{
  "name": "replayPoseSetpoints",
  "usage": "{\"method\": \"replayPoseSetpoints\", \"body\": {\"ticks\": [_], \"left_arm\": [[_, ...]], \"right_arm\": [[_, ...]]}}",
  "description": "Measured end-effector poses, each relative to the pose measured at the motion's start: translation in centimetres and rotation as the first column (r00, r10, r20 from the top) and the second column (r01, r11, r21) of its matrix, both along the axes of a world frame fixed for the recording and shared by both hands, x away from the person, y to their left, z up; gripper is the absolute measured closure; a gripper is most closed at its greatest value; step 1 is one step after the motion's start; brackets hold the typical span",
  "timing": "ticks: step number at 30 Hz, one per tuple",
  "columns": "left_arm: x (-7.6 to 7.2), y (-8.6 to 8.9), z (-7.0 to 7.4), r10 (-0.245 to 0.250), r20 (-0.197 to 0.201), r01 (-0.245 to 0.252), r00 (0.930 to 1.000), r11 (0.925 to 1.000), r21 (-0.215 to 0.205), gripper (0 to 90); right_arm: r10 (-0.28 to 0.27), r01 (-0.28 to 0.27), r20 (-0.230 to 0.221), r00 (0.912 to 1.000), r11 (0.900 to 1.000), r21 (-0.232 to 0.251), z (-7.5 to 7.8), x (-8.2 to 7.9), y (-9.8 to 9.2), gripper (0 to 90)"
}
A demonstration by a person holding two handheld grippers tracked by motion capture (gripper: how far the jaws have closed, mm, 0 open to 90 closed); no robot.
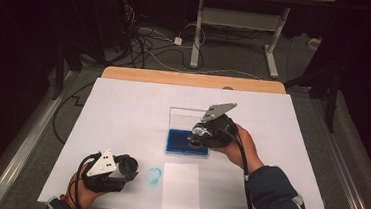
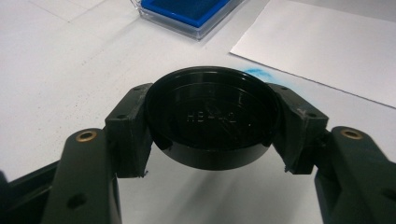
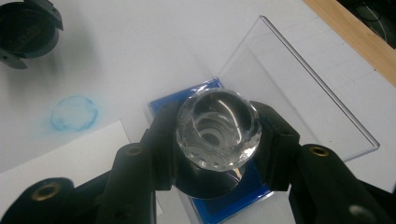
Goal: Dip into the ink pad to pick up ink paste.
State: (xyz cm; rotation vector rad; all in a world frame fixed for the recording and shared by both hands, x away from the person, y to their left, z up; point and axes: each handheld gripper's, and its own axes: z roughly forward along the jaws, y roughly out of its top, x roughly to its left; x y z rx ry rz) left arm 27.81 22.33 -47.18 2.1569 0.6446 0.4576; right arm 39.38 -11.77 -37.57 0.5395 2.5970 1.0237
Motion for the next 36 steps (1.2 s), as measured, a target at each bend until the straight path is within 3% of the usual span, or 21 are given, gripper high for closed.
{"method": "replayPoseSetpoints", "body": {"ticks": [21, 36], "left_arm": [[0.0, 0.2, -0.1, 0.012, -0.005, -0.012, 0.9999, 0.9999, -0.003, 36.2], [0.0, 0.2, -0.1, 0.007, -0.004, -0.007, 1.0000, 1.0000, 0.001, 36.2]], "right_arm": [[0.064, -0.064, 0.005, 0.9979, 0.996, 0.054, 0.2, -2.4, -0.6, 56.3], [0.117, -0.117, 0.008, 0.9931, 0.992, 0.043, 0.6, -4.2, -0.2, 56.3]]}}
